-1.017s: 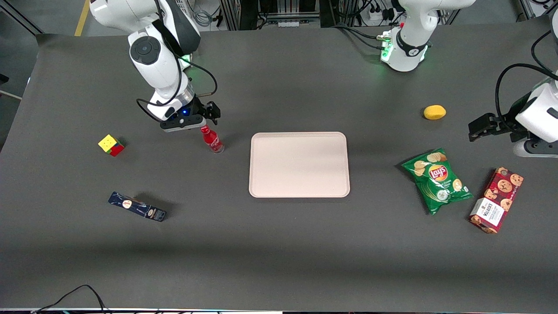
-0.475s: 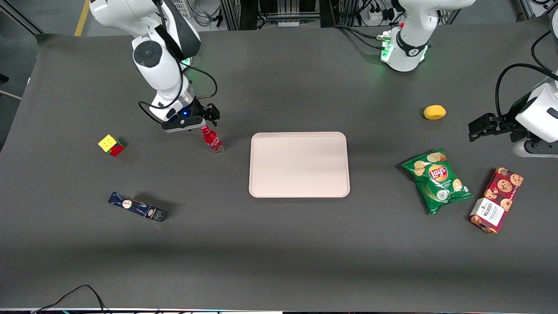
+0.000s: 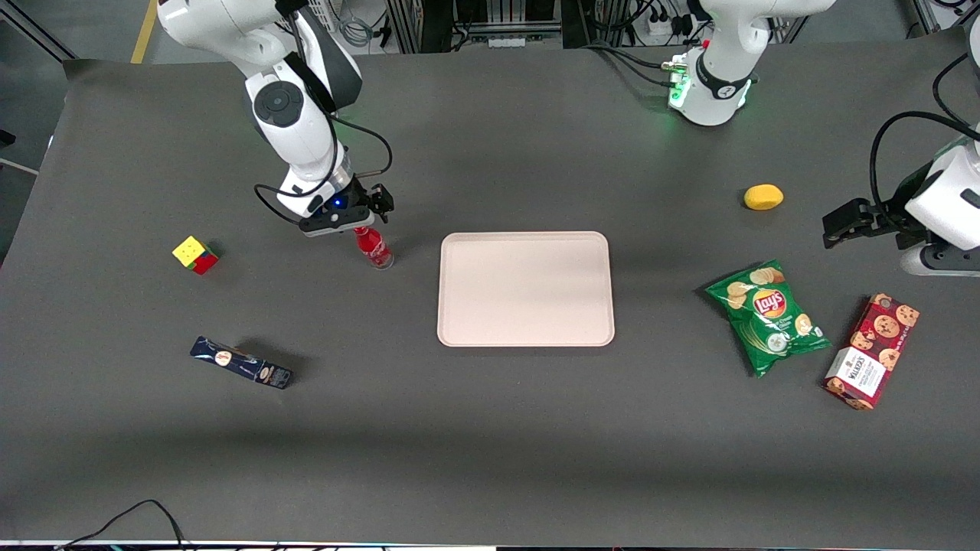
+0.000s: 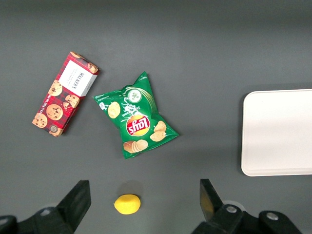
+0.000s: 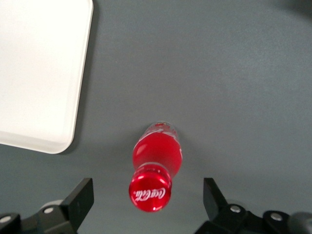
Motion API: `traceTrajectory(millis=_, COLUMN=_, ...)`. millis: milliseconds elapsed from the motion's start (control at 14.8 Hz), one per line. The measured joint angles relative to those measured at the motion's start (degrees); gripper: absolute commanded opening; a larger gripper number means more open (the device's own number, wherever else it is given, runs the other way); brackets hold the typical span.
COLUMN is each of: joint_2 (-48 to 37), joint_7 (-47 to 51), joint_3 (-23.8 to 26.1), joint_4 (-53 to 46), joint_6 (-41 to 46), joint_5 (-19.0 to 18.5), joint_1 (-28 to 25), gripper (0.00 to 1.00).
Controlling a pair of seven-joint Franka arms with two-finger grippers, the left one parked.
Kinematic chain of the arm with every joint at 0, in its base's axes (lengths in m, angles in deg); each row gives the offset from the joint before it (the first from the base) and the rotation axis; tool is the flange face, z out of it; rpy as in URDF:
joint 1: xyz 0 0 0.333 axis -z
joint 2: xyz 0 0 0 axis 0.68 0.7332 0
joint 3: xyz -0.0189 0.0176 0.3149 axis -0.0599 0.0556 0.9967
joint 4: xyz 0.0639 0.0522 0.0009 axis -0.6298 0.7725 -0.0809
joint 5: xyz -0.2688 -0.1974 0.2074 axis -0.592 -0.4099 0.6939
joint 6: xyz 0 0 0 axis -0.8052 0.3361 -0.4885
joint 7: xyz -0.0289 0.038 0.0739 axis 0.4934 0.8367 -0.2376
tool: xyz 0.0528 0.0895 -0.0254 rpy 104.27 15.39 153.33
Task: Place coke bottle on tray
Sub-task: 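Lower the right gripper around the bottle's neck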
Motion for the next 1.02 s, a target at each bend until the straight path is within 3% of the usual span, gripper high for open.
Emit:
traceTrajectory(millis=407, joint_2=1.7, joint_7=-0.1, joint_3=0.0, joint_4=-2.2, joint_6=-0.2, joint_5=-0.5, joint_1=0.5, gripper=0.99)
traceTrajectory(millis=610, joint_2=2.9, joint_7=-0.1, joint_3=0.0, joint_4=-3.0, joint_6=-0.2, joint_5=-0.6, joint_1=0.5, gripper=0.82)
traceTrajectory(millis=1017, joint_2=3.2, joint_7=-0.1, joint_3=0.0, joint_4=-3.2, joint_6=-0.2, joint_5=-0.7, joint_1=0.6, gripper=0.82)
